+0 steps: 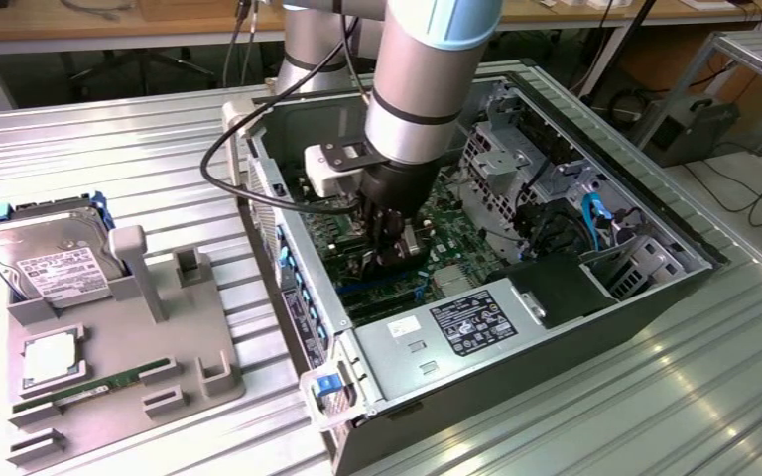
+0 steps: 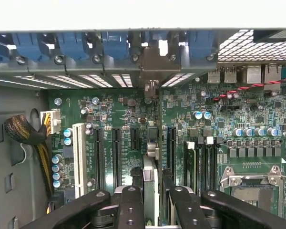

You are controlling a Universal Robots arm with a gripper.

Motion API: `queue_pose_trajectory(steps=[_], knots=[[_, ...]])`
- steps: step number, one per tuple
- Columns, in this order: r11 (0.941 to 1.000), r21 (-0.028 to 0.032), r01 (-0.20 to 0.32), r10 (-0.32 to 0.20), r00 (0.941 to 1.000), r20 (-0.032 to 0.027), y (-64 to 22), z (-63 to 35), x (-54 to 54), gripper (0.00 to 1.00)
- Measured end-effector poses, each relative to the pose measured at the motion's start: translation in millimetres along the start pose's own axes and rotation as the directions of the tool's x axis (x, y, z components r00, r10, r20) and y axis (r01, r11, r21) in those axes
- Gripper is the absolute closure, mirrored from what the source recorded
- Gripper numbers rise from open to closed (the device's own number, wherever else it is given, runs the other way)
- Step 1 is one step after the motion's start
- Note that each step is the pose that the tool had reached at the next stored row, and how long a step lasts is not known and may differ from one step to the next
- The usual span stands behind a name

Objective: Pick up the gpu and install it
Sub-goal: 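Insert the gpu into the slot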

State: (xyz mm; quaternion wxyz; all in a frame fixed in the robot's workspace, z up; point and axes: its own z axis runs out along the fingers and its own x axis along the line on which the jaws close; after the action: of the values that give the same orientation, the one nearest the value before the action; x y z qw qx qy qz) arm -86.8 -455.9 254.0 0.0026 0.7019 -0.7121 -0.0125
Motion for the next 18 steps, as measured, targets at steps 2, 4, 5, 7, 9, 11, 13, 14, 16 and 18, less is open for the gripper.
queue_pose_trajectory(steps=[2, 4, 5, 7, 9, 11, 13, 14, 16, 18], knots=[[1.0, 0.0, 0.0, 0.0, 1.0, 0.0001, 0.0, 0.0, 0.0, 0.74], [1.0, 0.0, 0.0, 0.0, 1.0, 0.0001, 0.0, 0.0, 0.0, 0.74], [1.0, 0.0, 0.0, 0.0, 1.0, 0.0001, 0.0, 0.0, 0.0, 0.74], [1.0, 0.0004, 0.0, 0.0, 1.0, 0.0011, 0.0, 0.5, -0.1, 0.73], [1.0, 0.0, 0.0, 0.0, 1.0, 0.0001, 0.0, 0.0, 0.0, 0.6], [1.0, -0.0002, 0.0, 0.0, 1.0, -0.0002, 0.0, -0.7, 0.0, 0.6], [1.0, 0.0, 0.0, 0.0, 1.0, 0.0002, 0.2, -9.7, -0.2, 0.6], [1.0, 0.0, 0.0, 0.0, 1.0, 0.0003, 0.3, -14.1, -0.2, 0.6], [1.0, 0.0, 0.001, -0.001, 1.0, 0.0002, 0.6, -24.9, -0.4, 0.6], [1.0, 0.0, 0.002, -0.002, 1.0, 0.0001, 0.6, -30.7, -0.7, 0.6]])
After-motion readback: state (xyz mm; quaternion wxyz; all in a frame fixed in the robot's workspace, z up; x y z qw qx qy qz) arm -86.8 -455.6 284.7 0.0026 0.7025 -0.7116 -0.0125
